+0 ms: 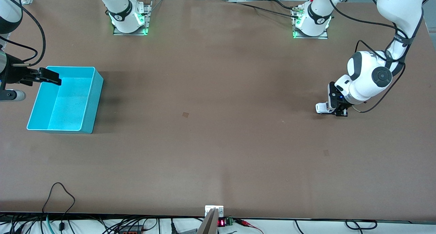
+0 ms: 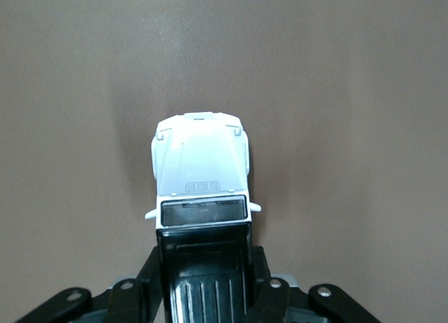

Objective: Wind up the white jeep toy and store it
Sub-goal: 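Drag the jeep backward along the table with the left gripper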

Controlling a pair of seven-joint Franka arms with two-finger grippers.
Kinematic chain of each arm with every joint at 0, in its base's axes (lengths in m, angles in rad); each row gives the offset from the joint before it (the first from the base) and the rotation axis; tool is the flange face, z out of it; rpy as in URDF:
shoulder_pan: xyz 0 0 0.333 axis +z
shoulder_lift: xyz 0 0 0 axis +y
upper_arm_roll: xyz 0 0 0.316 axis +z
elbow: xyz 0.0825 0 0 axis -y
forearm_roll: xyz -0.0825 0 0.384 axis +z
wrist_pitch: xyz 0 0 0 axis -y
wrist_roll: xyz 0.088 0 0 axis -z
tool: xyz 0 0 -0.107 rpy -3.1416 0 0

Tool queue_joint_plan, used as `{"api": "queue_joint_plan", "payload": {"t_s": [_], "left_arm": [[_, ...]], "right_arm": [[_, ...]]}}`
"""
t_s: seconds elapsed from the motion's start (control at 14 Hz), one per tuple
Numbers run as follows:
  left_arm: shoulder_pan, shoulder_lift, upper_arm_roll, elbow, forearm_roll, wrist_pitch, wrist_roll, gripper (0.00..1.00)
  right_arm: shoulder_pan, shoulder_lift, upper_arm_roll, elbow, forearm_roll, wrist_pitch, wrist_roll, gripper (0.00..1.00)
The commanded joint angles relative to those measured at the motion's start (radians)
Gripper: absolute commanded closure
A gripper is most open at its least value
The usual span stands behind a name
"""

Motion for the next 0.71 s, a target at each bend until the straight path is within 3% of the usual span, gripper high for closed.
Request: {"api": "queue_joint_plan", "payload": {"t_s": [0.0, 0.64], "left_arm": [[0.036, 0.042, -0.005, -0.019, 0.013, 0.031, 0.021, 1.00], [0.114, 0.056, 0.008, -0.019, 0.013, 0.029, 0.086, 1.00]], "right_arm": [[0.001, -0.022, 0.003, -0.018, -0.005, -0.005, -0.012, 0.00], [0.002, -0.022, 0.003, -0.018, -0.005, -0.005, -0.010, 0.00]]}}
